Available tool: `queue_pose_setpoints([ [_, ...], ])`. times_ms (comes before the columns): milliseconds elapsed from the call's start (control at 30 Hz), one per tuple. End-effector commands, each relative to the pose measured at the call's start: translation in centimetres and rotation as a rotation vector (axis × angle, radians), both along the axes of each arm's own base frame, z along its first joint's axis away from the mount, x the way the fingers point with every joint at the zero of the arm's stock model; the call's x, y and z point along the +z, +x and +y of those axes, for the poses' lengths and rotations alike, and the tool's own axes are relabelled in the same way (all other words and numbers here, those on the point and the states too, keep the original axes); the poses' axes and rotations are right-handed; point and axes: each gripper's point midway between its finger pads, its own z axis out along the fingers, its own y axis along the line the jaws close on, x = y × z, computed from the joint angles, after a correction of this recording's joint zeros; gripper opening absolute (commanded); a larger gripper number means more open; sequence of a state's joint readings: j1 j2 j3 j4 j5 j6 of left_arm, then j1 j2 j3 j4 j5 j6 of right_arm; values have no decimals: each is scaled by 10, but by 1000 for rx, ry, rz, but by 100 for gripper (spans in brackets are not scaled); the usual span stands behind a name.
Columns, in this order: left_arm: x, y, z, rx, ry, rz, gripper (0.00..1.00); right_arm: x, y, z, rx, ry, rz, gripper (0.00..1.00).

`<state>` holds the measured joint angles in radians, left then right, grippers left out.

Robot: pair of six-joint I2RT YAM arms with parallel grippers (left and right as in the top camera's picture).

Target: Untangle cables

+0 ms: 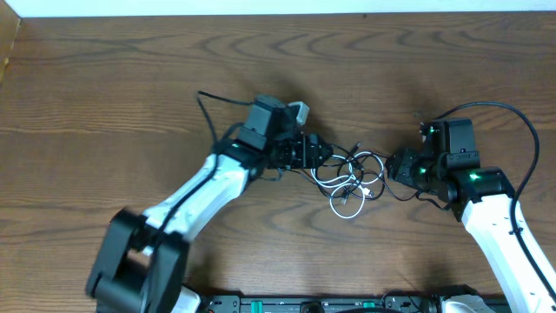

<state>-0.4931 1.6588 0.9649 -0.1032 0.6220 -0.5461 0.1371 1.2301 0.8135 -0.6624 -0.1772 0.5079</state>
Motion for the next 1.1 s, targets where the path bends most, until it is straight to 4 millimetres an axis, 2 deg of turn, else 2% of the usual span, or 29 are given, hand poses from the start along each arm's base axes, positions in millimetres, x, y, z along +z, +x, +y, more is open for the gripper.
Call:
queue_pose_setpoints([
  [0, -28, -4, -8, 172, -24, 248, 72, 1, 0, 2, 19, 1, -3, 55],
  [100, -47, -12, -15, 242, -26, 385, 72, 1, 0, 2, 19, 1, -3, 55],
  [200, -57, -14, -21, 280, -31, 439, 72, 1, 0, 2, 19, 1, -2, 55],
  [367, -48, 6, -31, 309, -103, 381, 72, 1, -1, 2, 19, 1, 2, 56],
  [467, -48, 17, -28, 386, -107, 375, 65, 0, -3, 2, 19, 0, 10, 55],
  [767, -55, 30, -17, 528, -73, 358, 51, -1, -6, 3, 25, 9, 24, 56],
  [867, -58, 32, -16, 555, -46, 322, 50, -1, -8, 7, 35, 28, 28, 57],
  [933, -58, 32, -19, 556, -41, 304, 39, -2, -9, 6, 35, 27, 35, 58],
  [1033, -58, 34, -17, 523, -13, 250, 8, -2, -9, 6, 35, 26, 36, 64],
  [1067, -58, 35, -15, 495, 4, 215, 8, -2, -9, 6, 35, 26, 36, 68],
])
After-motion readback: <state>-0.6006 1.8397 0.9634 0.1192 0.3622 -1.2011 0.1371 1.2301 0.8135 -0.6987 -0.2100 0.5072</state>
